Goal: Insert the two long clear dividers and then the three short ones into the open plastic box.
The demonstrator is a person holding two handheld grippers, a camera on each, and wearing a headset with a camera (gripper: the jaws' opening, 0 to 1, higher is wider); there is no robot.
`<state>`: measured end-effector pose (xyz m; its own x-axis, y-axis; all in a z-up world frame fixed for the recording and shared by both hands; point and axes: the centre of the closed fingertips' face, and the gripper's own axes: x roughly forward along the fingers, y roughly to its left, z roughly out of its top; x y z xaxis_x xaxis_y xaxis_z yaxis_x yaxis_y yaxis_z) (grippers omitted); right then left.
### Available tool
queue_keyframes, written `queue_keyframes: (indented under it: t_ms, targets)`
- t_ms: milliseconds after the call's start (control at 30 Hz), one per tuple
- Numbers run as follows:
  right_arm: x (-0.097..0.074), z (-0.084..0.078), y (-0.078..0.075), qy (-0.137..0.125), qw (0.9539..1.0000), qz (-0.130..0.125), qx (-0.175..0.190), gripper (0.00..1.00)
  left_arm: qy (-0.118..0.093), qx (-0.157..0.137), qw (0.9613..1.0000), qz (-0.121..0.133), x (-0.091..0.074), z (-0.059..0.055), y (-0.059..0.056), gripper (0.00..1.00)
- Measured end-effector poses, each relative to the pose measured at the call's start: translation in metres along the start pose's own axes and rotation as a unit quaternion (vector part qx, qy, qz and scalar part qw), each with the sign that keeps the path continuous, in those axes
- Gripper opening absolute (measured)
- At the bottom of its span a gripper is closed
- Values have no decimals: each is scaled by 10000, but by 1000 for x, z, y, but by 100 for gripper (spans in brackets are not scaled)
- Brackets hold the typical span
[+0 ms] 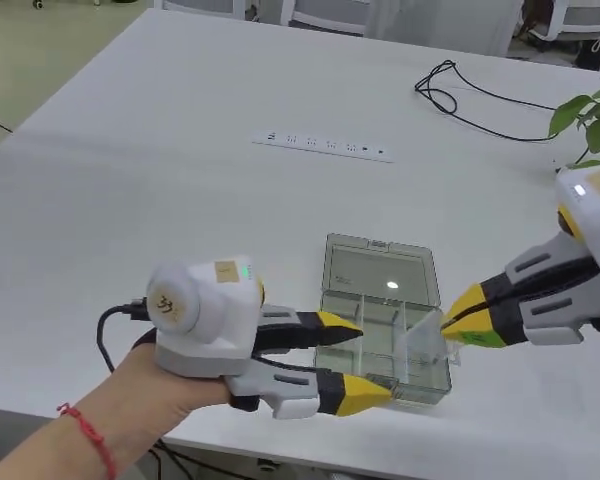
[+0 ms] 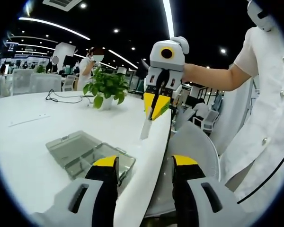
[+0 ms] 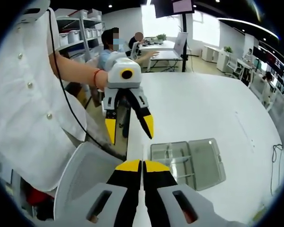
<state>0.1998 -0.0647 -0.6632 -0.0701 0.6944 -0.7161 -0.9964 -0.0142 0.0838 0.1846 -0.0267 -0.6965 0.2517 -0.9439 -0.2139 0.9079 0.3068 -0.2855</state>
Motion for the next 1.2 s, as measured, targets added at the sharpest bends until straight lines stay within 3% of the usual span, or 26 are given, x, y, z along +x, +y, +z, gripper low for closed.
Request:
queue_keyframes:
  t_ms: [567, 1067, 1200]
  targets:
    - [10, -10, -38, 85, 9996, -279, 29, 3, 103, 79, 9989, 439, -9, -10, 27, 74]
    - [40, -37, -73, 74, 9991, -402, 80, 3, 276, 73, 9971, 708, -15, -25, 43, 99]
    - [48, -40, -74, 55, 9990, -413, 130, 3, 275, 38, 9966, 771, -17, -26, 47, 100]
